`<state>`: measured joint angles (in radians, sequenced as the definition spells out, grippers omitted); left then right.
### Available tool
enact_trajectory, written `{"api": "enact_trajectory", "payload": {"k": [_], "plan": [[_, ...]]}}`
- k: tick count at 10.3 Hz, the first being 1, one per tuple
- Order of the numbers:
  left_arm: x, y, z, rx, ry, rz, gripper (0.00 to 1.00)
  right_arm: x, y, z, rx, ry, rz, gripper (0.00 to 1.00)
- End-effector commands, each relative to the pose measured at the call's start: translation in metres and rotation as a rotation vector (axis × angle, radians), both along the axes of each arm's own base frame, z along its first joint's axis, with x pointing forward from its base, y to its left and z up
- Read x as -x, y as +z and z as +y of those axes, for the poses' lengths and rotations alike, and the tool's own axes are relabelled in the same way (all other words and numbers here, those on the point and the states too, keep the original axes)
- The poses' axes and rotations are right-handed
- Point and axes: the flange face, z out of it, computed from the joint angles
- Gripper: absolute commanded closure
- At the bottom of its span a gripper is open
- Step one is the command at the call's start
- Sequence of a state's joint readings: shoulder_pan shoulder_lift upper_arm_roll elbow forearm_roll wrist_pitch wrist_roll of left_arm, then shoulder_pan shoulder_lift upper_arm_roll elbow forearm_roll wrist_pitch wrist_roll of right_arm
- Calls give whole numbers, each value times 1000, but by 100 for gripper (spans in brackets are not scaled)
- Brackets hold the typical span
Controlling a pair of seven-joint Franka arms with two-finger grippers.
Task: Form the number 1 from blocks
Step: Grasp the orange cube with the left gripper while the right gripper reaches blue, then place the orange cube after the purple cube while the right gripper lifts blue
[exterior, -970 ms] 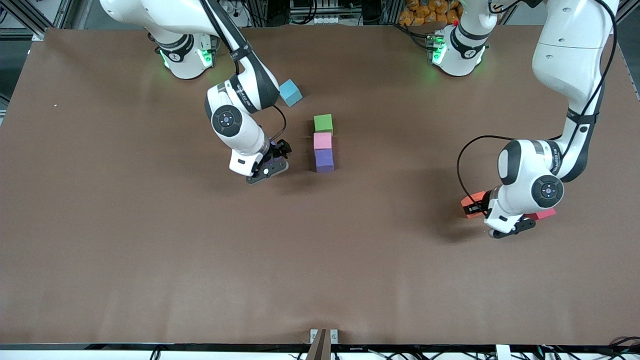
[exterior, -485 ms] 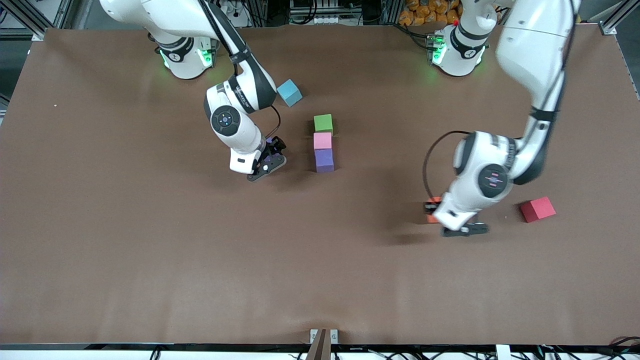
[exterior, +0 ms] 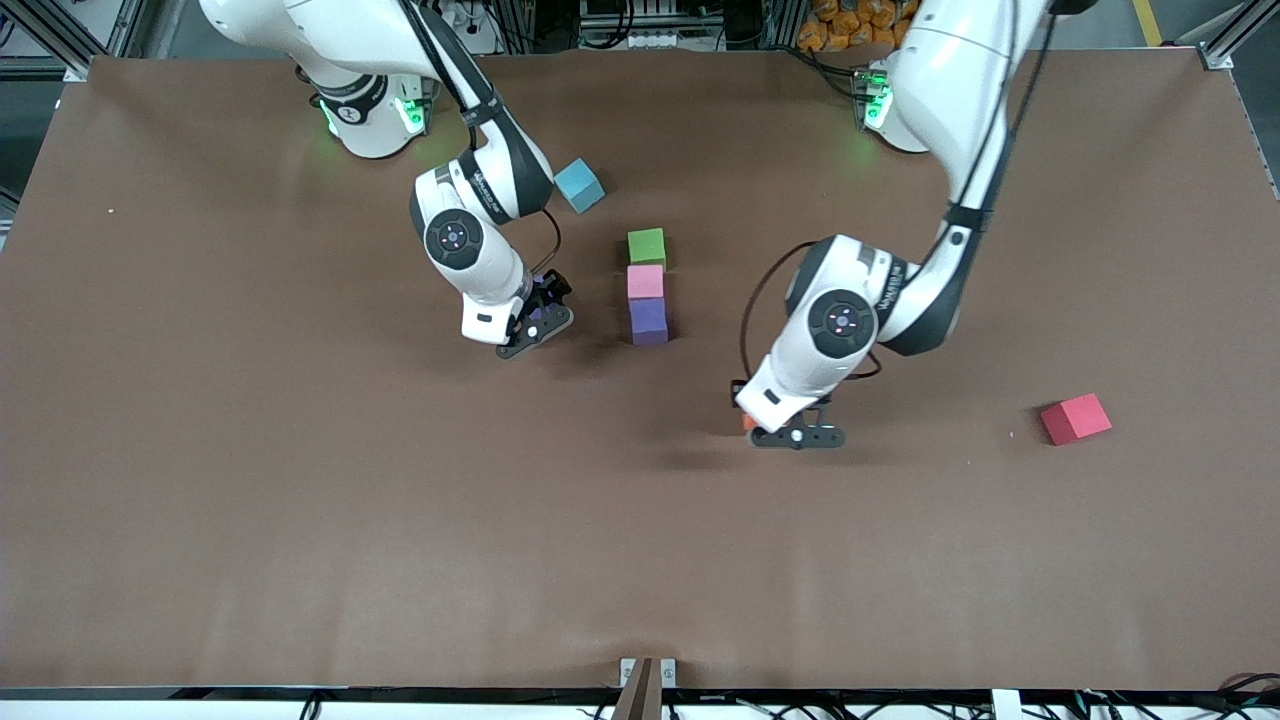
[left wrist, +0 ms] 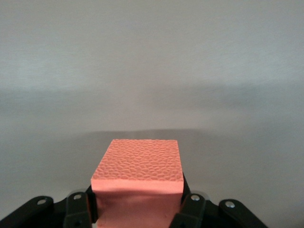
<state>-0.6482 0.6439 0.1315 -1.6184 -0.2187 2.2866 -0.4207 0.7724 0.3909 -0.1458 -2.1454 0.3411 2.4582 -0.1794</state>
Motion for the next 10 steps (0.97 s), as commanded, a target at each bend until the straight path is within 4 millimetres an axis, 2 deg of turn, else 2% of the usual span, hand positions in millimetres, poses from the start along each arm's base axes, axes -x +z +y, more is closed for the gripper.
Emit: {"api": "enact_trajectory", "payload": {"k": [1,4,6,8,9,10], "plan": [[-7,-2,-38,40,61,-22,100,12,12,0,-17,21,-7,0],[27,-7,-90,35,60,-8,100,18,5,-1,-17,23,-19,0],[43,-2,-110,21,73,20,100,22,-2,-5,-10,23,-17,0],[52,-3,-121,20,77,26,100,24,-4,-7,-7,22,-12,0],[53,-5,-122,19,75,27,100,25,-6,-10,-4,22,-11,5],[57,-7,-126,16,68,29,100,25,-7,-11,-5,30,-15,18]]}}
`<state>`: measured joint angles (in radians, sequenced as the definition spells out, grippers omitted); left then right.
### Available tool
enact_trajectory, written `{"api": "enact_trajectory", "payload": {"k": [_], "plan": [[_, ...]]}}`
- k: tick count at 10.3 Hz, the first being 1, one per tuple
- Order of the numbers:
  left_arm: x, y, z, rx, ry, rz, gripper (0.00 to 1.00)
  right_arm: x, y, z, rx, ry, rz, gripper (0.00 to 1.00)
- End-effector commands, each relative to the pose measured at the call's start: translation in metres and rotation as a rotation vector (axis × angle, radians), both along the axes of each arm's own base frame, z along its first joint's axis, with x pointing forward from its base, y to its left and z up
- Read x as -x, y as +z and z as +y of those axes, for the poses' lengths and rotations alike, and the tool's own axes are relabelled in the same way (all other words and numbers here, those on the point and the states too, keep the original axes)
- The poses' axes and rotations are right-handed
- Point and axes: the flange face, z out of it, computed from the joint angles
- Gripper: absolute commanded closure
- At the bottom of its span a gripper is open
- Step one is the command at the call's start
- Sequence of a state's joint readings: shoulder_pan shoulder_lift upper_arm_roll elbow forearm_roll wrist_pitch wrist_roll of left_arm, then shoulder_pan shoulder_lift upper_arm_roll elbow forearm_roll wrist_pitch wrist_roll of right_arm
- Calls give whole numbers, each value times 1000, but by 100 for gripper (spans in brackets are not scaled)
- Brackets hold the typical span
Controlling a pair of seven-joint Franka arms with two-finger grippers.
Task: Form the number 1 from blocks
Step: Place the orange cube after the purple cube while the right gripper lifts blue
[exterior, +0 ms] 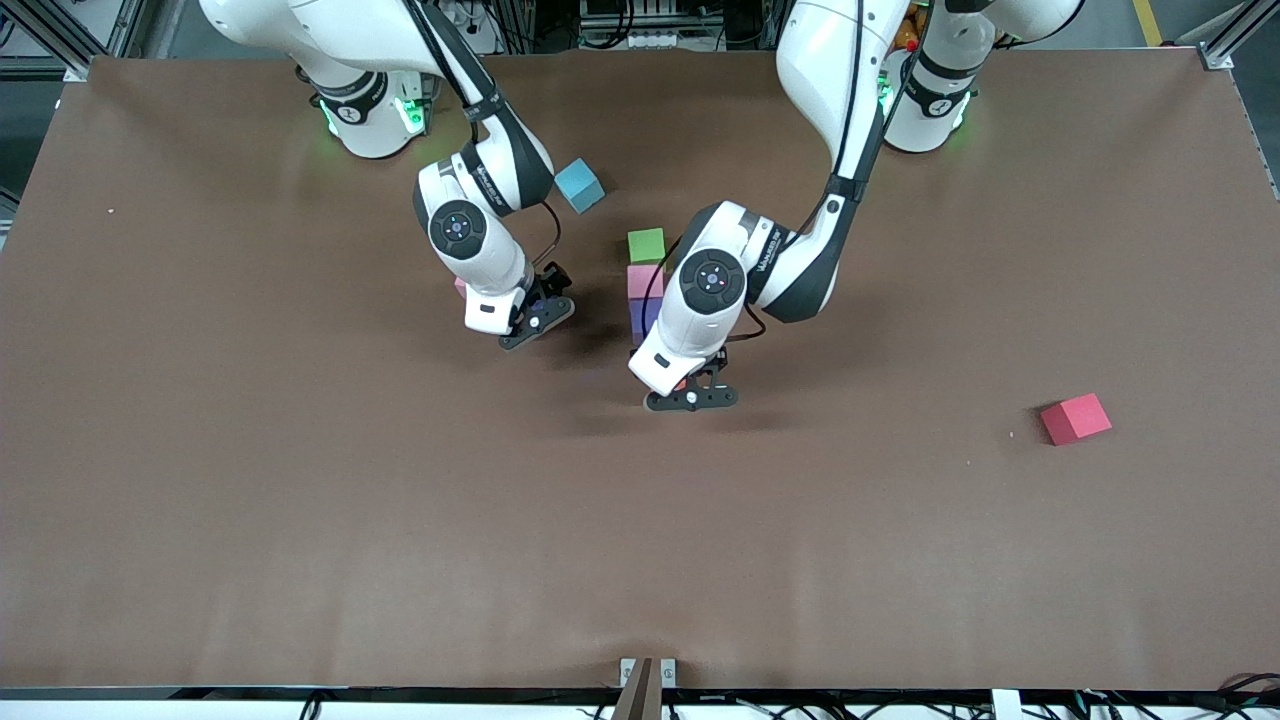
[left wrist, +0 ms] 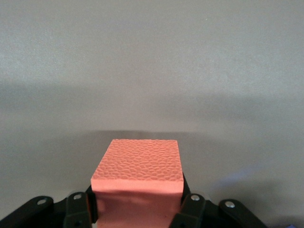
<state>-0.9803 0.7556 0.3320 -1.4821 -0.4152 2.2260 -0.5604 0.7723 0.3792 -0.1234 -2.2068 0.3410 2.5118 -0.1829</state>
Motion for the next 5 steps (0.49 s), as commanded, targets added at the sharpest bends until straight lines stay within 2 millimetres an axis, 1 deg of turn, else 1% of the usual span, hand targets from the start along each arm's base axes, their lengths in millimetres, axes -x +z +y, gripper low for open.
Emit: {"api": "enact_trajectory", "payload": {"k": [1,2,3,5], "plan": [[2,1,-11,6,11,5,100,4,5,-13,-8,15,-11,34],[6,-4,-16,6,6,12,100,4,3,-18,-5,5,-7,52],[7,-5,-17,6,6,14,100,2,7,-20,-9,0,-8,54],[14,-13,-24,-2,-8,15,100,6,25,-24,-28,-20,-21,54]]}}
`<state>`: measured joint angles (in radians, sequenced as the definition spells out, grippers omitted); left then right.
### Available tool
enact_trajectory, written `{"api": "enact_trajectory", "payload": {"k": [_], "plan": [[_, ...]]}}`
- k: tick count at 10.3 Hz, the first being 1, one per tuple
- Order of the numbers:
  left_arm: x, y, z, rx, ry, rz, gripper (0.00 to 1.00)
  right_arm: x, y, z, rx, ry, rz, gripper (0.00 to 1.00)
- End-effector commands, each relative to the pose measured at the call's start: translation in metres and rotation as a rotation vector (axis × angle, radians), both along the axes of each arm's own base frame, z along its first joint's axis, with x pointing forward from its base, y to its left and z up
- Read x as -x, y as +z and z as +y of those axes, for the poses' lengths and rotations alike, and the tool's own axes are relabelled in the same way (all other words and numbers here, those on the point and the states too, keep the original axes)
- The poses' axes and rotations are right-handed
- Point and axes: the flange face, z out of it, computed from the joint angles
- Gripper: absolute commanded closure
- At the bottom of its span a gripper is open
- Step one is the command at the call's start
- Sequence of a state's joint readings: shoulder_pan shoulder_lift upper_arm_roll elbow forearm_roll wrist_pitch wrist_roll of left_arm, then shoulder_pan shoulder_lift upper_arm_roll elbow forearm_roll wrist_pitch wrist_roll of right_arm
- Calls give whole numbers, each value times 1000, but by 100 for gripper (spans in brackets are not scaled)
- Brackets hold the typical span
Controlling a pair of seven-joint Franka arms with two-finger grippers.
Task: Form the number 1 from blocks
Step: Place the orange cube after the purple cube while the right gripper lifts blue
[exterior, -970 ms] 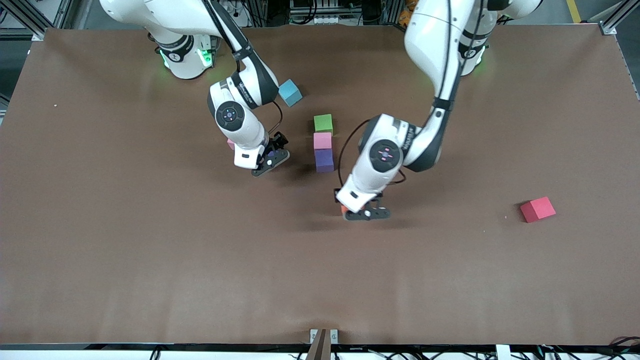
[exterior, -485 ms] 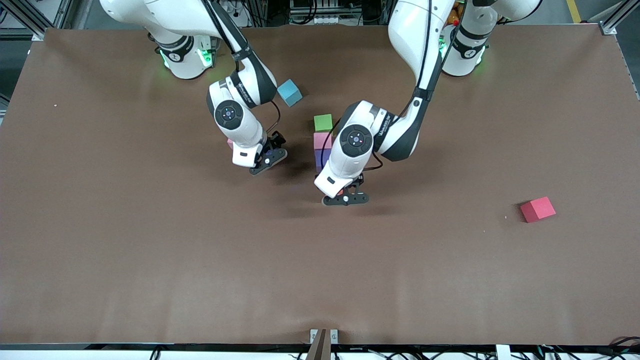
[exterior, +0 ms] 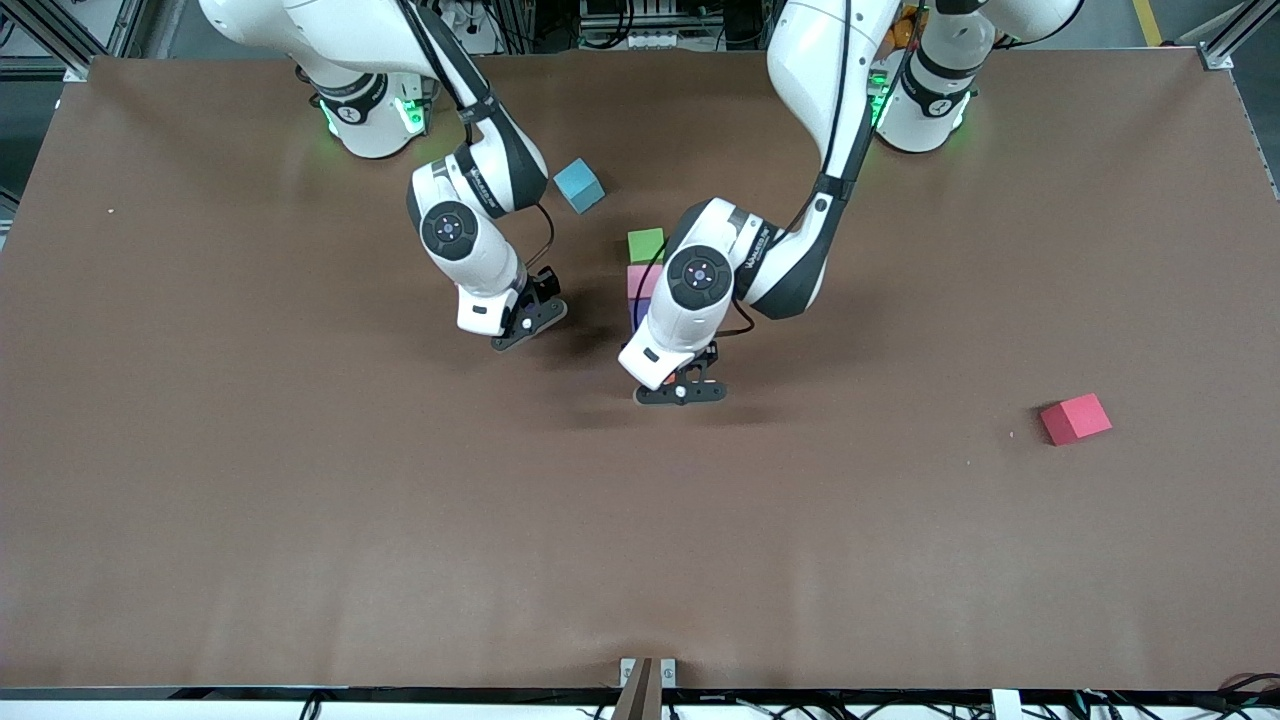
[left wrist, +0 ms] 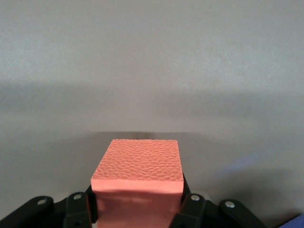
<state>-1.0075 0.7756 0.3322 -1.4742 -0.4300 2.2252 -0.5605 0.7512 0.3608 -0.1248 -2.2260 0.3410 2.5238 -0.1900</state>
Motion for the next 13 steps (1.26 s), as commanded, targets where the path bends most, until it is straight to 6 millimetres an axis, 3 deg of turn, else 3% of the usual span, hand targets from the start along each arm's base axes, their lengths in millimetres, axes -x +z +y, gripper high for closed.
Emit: {"api": "enact_trajectory", "payload": {"k": [1,3,6,9,11,13], "plan": [[6,-8,-13,-6,3,7,100,12,31,-16,-31,-17,-14,53],[11,-13,-17,-13,-6,10,100,17,53,-16,-42,-125,-8,54],[13,-20,-17,-20,-10,13,100,66,86,24,-29,-316,60,54],[18,-26,-21,-28,-20,19,100,117,94,39,-6,-379,83,54],[21,-28,-24,-30,-24,21,100,150,92,65,18,-420,94,55],[25,-31,-26,-35,-30,22,100,169,90,80,29,-446,97,56]]}}
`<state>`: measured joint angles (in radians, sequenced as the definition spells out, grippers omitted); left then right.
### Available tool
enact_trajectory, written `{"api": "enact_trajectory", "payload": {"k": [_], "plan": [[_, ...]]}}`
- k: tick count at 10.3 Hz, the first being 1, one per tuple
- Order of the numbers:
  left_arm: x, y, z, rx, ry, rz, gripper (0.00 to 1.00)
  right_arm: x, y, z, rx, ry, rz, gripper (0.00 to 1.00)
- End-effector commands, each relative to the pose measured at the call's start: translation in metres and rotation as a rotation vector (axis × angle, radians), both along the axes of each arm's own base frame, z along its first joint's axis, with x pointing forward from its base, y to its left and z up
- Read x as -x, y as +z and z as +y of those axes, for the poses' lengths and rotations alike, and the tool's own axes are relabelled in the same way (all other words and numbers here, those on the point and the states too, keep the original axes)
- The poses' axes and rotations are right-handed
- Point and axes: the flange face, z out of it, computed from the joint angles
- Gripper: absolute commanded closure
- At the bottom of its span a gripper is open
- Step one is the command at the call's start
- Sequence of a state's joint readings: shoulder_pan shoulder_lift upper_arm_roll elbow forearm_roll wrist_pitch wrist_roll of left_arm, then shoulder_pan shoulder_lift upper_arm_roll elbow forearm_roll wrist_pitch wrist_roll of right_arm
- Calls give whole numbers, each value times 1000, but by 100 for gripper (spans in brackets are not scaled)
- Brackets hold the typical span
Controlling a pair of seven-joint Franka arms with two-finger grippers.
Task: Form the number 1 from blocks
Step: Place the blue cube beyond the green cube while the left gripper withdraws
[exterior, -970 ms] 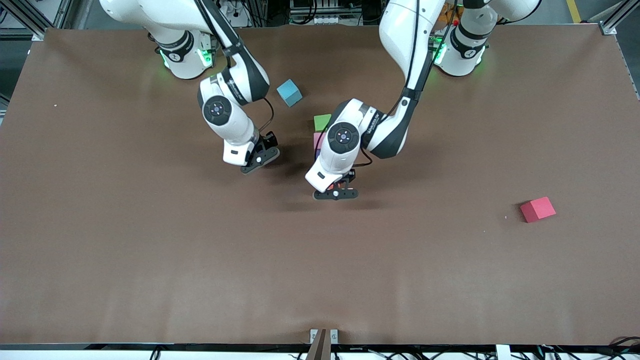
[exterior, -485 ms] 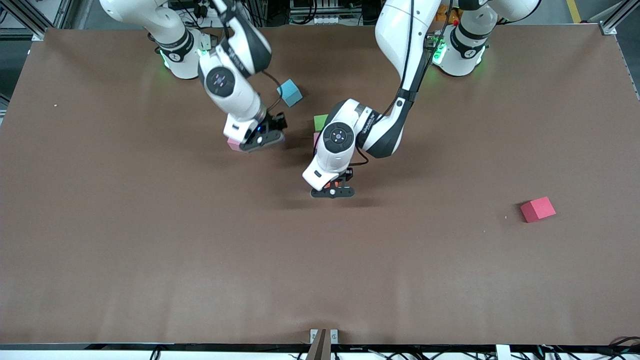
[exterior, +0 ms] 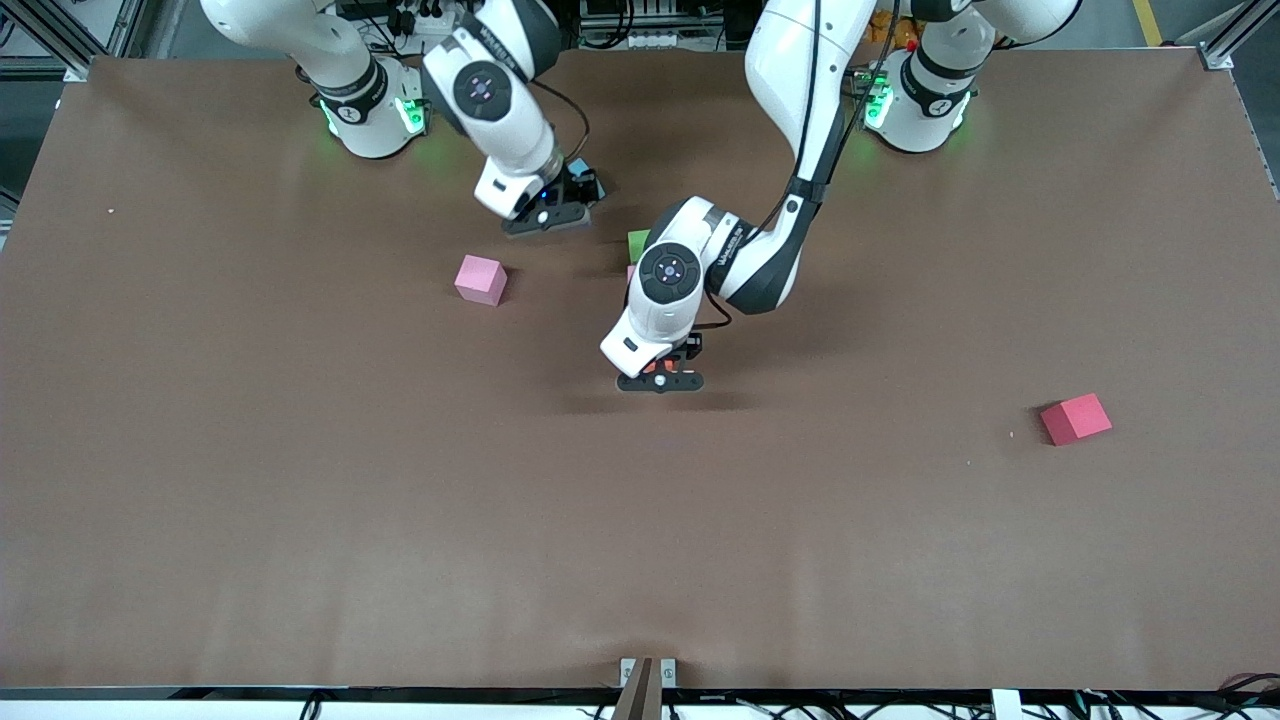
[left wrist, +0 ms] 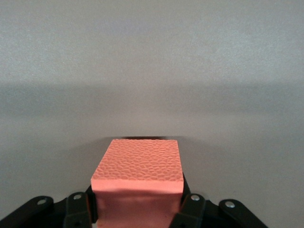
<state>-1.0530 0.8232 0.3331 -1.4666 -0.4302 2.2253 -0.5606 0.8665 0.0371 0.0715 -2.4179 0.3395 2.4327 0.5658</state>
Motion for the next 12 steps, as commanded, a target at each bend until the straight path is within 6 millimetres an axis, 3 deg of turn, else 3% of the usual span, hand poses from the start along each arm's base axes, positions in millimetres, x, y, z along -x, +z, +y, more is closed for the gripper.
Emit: {"api": "enact_trajectory", "payload": {"k": [1,3,5,6,8,10,12], "plan": [[1,-4,-5,-3,17,6,100,22,3,7,5,-39,-14,56],[2,-6,-5,-6,14,8,100,40,-1,23,4,-63,-21,56],[3,-8,-5,-7,23,11,97,56,-19,39,-2,-73,-39,57],[3,-9,-4,-13,52,14,1,63,-26,46,-10,-66,-51,57],[2,0,-6,-5,66,4,0,65,-26,51,-16,-59,-56,57],[-19,26,7,6,97,-39,0,66,-25,58,-23,-55,-58,58],[-44,97,29,59,144,-110,0,64,-25,71,-28,-67,-57,58]]}}
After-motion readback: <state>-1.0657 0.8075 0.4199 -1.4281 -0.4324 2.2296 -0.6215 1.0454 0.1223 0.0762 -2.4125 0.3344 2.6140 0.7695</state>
